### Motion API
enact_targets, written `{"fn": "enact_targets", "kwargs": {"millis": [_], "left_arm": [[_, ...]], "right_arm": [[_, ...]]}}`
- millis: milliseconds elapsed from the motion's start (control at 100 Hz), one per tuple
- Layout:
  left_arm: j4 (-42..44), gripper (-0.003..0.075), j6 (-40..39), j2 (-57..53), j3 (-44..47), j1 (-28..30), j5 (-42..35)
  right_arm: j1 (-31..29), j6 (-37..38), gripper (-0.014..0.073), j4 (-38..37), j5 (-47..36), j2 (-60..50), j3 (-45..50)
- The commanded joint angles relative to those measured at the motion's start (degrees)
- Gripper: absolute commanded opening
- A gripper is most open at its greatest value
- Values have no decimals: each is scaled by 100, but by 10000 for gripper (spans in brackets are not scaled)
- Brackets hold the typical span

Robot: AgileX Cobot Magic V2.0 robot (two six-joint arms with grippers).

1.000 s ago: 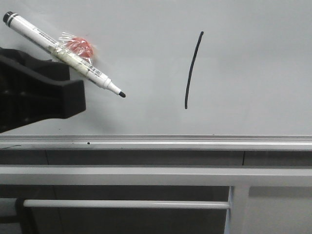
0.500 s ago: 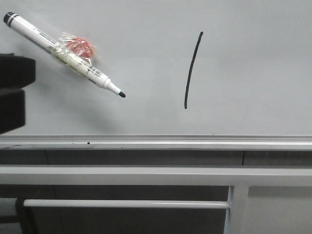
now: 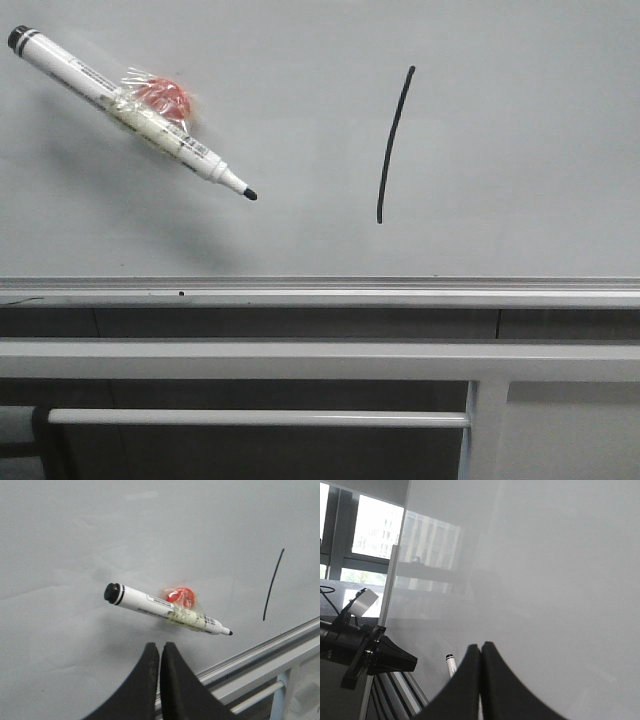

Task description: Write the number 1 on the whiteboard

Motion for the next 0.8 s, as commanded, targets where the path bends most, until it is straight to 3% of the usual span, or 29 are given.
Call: {"fn": "enact_targets", "kwargs": {"millis": [0,80,310,790], "left_arm": [[263,-20,235,-94,-105,-161,-1194],[263,-20,235,-118,-105,-219,-1186],[367,-20,248,-132,-105,-241,-995],[615,-20,248,-132,-105,-241,-957]], "right_arm": [[-152,-23,-63,-20,-54,-432,144],[-296,-23,-63,-20,-65,-934,493],[-311,-5,-63,107,757,-771,860],[-311,-5,-63,111,771,-771,883]]}}
